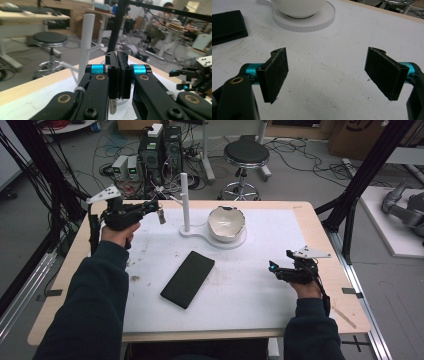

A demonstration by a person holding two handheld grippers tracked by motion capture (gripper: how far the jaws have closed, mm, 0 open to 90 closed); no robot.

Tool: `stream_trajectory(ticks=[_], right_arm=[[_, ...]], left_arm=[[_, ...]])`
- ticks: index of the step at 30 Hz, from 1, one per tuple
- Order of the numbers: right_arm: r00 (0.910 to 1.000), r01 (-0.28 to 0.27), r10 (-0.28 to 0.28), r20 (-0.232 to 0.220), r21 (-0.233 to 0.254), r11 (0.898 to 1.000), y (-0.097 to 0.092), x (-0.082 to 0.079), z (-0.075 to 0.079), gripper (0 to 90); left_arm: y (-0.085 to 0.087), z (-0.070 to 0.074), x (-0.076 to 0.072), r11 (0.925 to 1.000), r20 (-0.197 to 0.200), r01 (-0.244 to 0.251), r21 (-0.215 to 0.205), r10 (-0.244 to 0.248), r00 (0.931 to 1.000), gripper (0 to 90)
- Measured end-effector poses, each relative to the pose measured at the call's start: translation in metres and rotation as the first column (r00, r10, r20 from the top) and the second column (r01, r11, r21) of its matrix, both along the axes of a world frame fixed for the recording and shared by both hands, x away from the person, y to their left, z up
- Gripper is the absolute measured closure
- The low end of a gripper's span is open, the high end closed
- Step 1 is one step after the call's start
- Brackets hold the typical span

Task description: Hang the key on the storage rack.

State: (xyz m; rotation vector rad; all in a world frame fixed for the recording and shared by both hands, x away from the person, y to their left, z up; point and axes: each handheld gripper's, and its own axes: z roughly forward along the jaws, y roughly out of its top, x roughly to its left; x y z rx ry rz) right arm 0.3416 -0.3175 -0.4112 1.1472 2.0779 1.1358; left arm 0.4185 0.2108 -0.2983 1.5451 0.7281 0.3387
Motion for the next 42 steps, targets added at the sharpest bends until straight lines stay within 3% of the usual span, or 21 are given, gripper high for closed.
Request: stream_trajectory(ticks=[7,18,23,31,40,42], right_arm=[[0.9999,-0.012,0.012,-0.004,-0.004,1.000,0.003,0.002,0.000,19.2],[0.9999,-0.015,0.015,-0.007,-0.006,1.000,0.001,0.003,-0.002,19.2],[0.9999,-0.014,0.014,-0.010,-0.007,1.000,0.001,0.004,-0.002,19.2],[0.9995,-0.029,0.029,-0.008,-0.015,0.999,0.005,0.005,-0.003,19.2],[0.9995,-0.031,0.031,-0.012,-0.014,0.999,0.006,0.004,-0.003,19.2],[0.9994,-0.032,0.032,-0.013,-0.014,0.999,0.006,0.004,-0.003,19.2]], left_arm=[[-0.026,0.011,0.030,0.9990,-0.010,0.042,0.014,-0.042,0.9991,87.9],[-0.045,0.004,0.058,0.9995,-0.059,0.030,0.013,-0.030,0.9978,87.9],[-0.046,-0.002,0.064,0.9996,-0.084,0.015,0.023,-0.013,0.9964,87.9],[-0.045,-0.003,0.066,1.0000,-0.090,0.007,0.007,-0.006,0.9959,87.9],[-0.044,-0.007,0.071,0.9991,-0.114,-0.002,-0.042,-0.003,0.9934,87.8],[-0.044,-0.008,0.072,0.9996,-0.126,-0.027,-0.006,0.026,0.9917,86.3]])
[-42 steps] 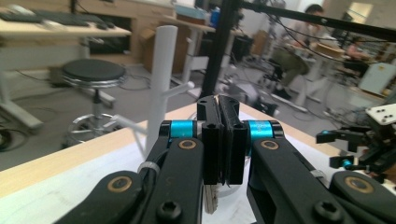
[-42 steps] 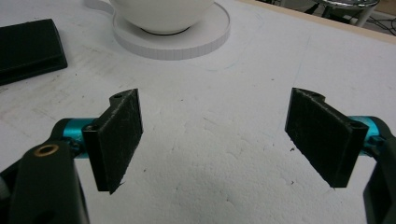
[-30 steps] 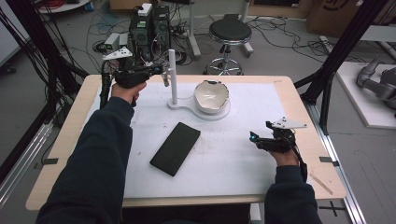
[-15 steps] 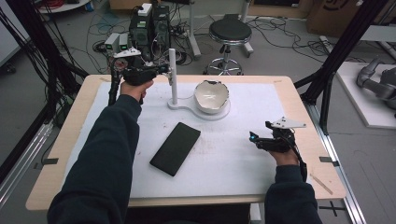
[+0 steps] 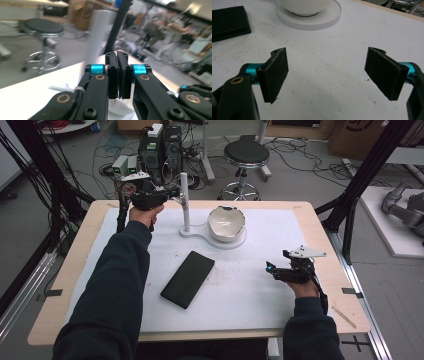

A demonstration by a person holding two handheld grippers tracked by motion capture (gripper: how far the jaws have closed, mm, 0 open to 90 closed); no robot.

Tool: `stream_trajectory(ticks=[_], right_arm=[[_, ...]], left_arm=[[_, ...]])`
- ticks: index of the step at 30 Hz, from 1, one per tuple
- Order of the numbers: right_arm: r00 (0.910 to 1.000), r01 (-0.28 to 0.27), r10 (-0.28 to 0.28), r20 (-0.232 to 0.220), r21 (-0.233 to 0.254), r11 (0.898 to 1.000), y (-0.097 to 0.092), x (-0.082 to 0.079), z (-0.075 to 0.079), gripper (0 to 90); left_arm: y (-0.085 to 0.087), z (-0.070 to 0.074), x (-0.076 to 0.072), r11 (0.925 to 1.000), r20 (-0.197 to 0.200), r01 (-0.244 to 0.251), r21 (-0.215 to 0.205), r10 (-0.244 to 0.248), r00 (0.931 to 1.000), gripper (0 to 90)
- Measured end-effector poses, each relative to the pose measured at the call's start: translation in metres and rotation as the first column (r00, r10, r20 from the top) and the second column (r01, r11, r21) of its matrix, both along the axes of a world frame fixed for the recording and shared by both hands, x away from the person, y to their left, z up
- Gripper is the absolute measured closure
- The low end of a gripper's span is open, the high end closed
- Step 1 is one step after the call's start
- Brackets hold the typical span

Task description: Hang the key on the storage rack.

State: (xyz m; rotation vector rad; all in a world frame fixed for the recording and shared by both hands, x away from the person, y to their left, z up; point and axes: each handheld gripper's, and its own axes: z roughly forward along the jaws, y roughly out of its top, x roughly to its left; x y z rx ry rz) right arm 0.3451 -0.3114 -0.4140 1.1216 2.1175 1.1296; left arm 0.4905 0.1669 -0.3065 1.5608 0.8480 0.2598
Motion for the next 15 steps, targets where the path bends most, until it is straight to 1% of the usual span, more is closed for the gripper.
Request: stream_trajectory(ticks=[1,2,3,4,5,6,7,8,9,11,12,13,14,15], right_arm=[[1.0000,0.000,0.000,0.000,0.000,1.000,0.000,0.000,0.000,19.2],[1.0000,0.000,0.000,0.001,0.000,1.000,0.000,0.000,0.000,19.2],[1.0000,0.001,-0.001,-0.002,0.002,1.000,0.000,0.000,0.000,19.2],[1.0000,0.004,-0.004,0.000,0.001,1.000,-0.001,0.000,0.000,19.2],[1.0000,0.004,-0.004,0.000,0.001,1.000,-0.001,0.000,0.000,19.2],[1.0000,0.002,-0.002,0.000,0.000,1.000,-0.001,0.000,0.000,19.2],[1.0000,0.002,-0.002,0.000,0.000,1.000,-0.001,0.000,0.000,19.2],[1.0000,0.002,-0.002,0.002,-0.001,1.000,-0.001,0.000,0.000,19.2],[1.0000,0.003,-0.003,-0.001,0.002,1.000,-0.002,-0.001,0.000,19.2],[1.0000,0.004,-0.004,0.005,0.001,1.000,-0.003,-0.001,0.000,19.2],[0.9999,0.012,-0.012,0.003,0.005,1.000,-0.005,-0.001,0.000,19.2],[0.9999,0.014,-0.014,0.003,0.005,1.000,-0.005,-0.001,0.000,19.2],[0.9998,0.017,-0.017,0.004,0.004,1.000,-0.006,-0.001,0.000,19.2],[0.9998,0.019,-0.019,0.003,0.004,1.000,-0.006,-0.001,0.000,19.2]], left_arm=[[0.000,-0.001,0.001,0.9999,-0.006,-0.008,0.010,0.008,0.9999,86.3],[0.000,-0.002,0.001,0.9992,-0.011,-0.033,0.022,0.033,0.9994,83.1],[0.000,-0.002,0.001,0.9987,-0.011,-0.041,0.029,0.042,0.9991,79.1],[0.000,-0.002,-0.001,0.9965,-0.002,-0.071,0.044,0.071,0.9975,71.3],[0.000,-0.002,-0.001,0.9965,-0.002,-0.071,0.044,0.071,0.9975,67.5],[0.001,-0.002,-0.003,0.9923,0.016,-0.104,0.068,0.103,0.9946,59.3],[0.002,-0.002,-0.005,0.9887,0.022,-0.125,0.083,0.123,0.9921,59.3],[0.005,-0.003,-0.010,0.9822,0.023,-0.158,0.102,0.156,0.9875,50.2],[0.007,-0.006,-0.016,0.9788,0.030,-0.175,0.106,0.173,0.9845,38.5],[0.013,-0.015,-0.031,0.9749,0.065,-0.190,0.115,0.184,0.9808,37.8],[0.017,-0.019,-0.038,0.9718,0.077,-0.199,0.127,0.190,0.9787,34.2],[0.019,-0.022,-0.042,0.9685,0.079,-0.210,0.134,0.201,0.9764,30.1],[0.023,-0.026,-0.047,0.9626,0.087,-0.230,0.143,0.219,0.9717,27.3],[0.027,-0.029,-0.051,0.9604,0.089,-0.240,0.141,0.229,0.9693,24.5]])
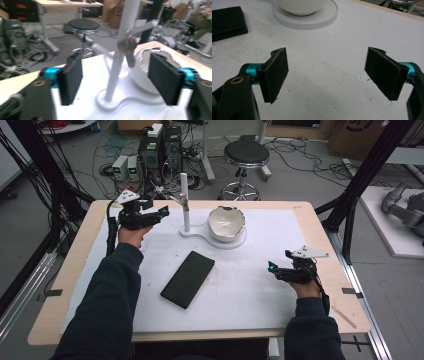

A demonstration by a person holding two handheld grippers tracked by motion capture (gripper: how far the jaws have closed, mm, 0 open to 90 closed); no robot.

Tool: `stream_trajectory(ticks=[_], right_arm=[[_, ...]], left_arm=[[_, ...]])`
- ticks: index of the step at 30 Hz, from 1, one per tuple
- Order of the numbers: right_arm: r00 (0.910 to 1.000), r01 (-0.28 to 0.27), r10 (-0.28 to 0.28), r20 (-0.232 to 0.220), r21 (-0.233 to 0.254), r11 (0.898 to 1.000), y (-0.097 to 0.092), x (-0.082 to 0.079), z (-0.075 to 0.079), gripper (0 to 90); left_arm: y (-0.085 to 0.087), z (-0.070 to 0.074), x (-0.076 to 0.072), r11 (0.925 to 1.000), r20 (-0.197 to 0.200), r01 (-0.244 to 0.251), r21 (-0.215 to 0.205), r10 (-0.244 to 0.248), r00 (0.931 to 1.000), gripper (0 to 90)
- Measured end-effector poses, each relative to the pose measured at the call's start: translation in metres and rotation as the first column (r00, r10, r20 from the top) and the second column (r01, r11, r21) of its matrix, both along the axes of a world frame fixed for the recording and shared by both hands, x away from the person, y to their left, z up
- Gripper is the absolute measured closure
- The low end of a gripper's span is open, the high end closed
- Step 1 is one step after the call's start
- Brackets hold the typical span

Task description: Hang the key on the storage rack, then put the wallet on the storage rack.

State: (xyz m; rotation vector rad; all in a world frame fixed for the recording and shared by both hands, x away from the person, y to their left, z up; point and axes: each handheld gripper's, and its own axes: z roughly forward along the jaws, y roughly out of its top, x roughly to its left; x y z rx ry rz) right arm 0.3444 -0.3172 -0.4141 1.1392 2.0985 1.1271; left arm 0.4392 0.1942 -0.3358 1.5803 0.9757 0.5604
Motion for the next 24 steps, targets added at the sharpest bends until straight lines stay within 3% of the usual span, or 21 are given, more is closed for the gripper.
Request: stream_trajectory(ticks=[3,5,10,13,17,24], right_arm=[[1.0000,-0.003,0.003,0.006,0.003,1.000,0.002,0.000,0.001,19.2],[1.0000,-0.003,0.003,0.004,0.001,1.000,0.002,0.001,0.001,19.2],[1.0000,-0.004,0.004,-0.004,-0.006,1.000,0.006,0.006,0.000,19.2],[0.9999,-0.015,0.015,-0.007,-0.018,1.000,0.008,0.003,-0.002,19.2],[1.0000,-0.007,0.007,-0.004,-0.009,1.000,0.005,0.000,0.000,19.2],[1.0000,-0.003,0.003,0.005,-0.006,1.000,0.004,-0.002,0.001,19.2]], left_arm=[[0.012,-0.007,-0.014,0.9994,-0.007,-0.035,0.004,0.035,0.9994,18.5],[0.019,-0.012,-0.024,0.9985,0.015,-0.052,0.015,0.052,0.9985,18.5],[0.031,-0.022,-0.038,0.9980,0.003,-0.057,0.027,0.057,0.9984,18.4],[0.032,-0.029,-0.046,0.9959,-0.009,-0.064,0.063,0.065,0.9979,18.5],[0.032,-0.036,-0.056,0.9946,-0.011,-0.064,0.082,0.065,0.9978,18.5],[0.033,-0.037,-0.068,0.9959,-0.007,-0.050,0.075,0.051,0.9987,18.4]])
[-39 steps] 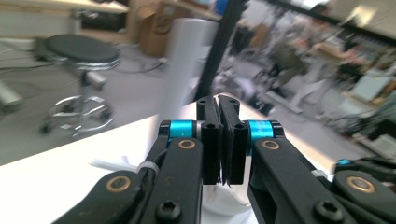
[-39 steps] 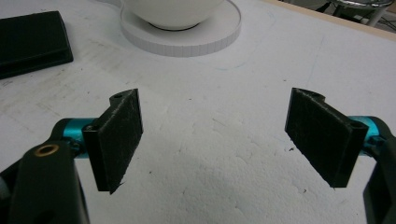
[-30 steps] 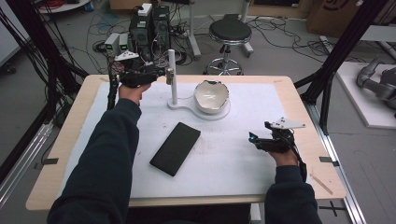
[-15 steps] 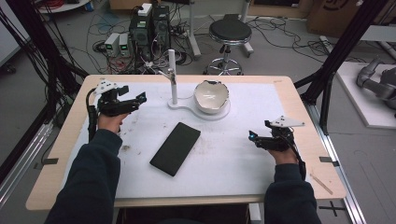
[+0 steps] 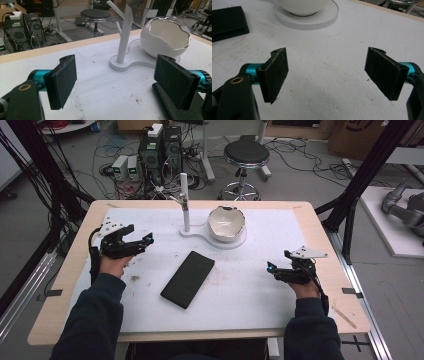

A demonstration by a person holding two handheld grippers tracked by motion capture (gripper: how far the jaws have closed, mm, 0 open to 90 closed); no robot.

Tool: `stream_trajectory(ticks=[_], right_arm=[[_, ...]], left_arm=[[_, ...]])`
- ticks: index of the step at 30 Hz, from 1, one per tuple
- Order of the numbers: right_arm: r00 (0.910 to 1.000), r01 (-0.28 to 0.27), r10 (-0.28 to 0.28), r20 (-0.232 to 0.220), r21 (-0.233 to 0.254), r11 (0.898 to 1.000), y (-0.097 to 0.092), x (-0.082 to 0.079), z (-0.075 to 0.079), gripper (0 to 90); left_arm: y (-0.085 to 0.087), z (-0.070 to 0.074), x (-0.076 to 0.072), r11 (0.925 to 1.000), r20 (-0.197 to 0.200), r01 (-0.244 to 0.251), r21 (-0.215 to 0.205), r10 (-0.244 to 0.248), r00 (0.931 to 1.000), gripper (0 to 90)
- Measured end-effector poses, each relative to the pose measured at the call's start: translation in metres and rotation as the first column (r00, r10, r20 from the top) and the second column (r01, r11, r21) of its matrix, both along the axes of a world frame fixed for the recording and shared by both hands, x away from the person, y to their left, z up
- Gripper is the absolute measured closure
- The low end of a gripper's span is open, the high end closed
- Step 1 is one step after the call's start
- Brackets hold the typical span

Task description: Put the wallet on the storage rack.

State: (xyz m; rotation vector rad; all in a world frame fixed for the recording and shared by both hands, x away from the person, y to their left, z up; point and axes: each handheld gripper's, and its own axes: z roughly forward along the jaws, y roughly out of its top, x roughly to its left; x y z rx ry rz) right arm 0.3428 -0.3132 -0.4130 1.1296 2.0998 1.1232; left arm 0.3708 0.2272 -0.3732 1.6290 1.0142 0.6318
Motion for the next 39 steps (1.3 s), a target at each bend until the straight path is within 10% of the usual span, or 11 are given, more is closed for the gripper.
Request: stream_trajectory(ticks=[16,23,32,36,39], right_arm=[[0.9997,-0.023,0.023,-0.003,-0.010,1.000,0.009,0.005,-0.002,19.2],[0.9991,-0.042,0.042,-0.008,-0.016,0.999,0.016,0.006,-0.002,19.2],[0.9988,-0.049,0.049,0.002,-0.014,0.999,0.017,0.002,0.000,19.2],[0.9986,-0.053,0.053,-0.001,-0.018,0.998,0.017,0.002,-0.001,19.2],[0.9986,-0.053,0.053,-0.005,-0.018,0.998,0.017,0.003,-0.002,19.2]], left_arm=[[-0.010,-0.032,-0.030,0.9903,-0.122,0.138,-0.018,-0.139,0.9828,18.5],[-0.024,-0.055,-0.049,0.9749,-0.212,0.223,-0.008,-0.219,0.9524,19.7],[-0.050,-0.077,-0.053,0.9524,-0.353,0.305,-0.013,-0.290,0.8899,23.0],[-0.053,-0.080,-0.051,0.9560,-0.382,0.293,0.003,-0.270,0.8838,23.1],[-0.054,-0.080,-0.050,0.9445,-0.385,0.328,-0.006,-0.305,0.8710,35.2]])
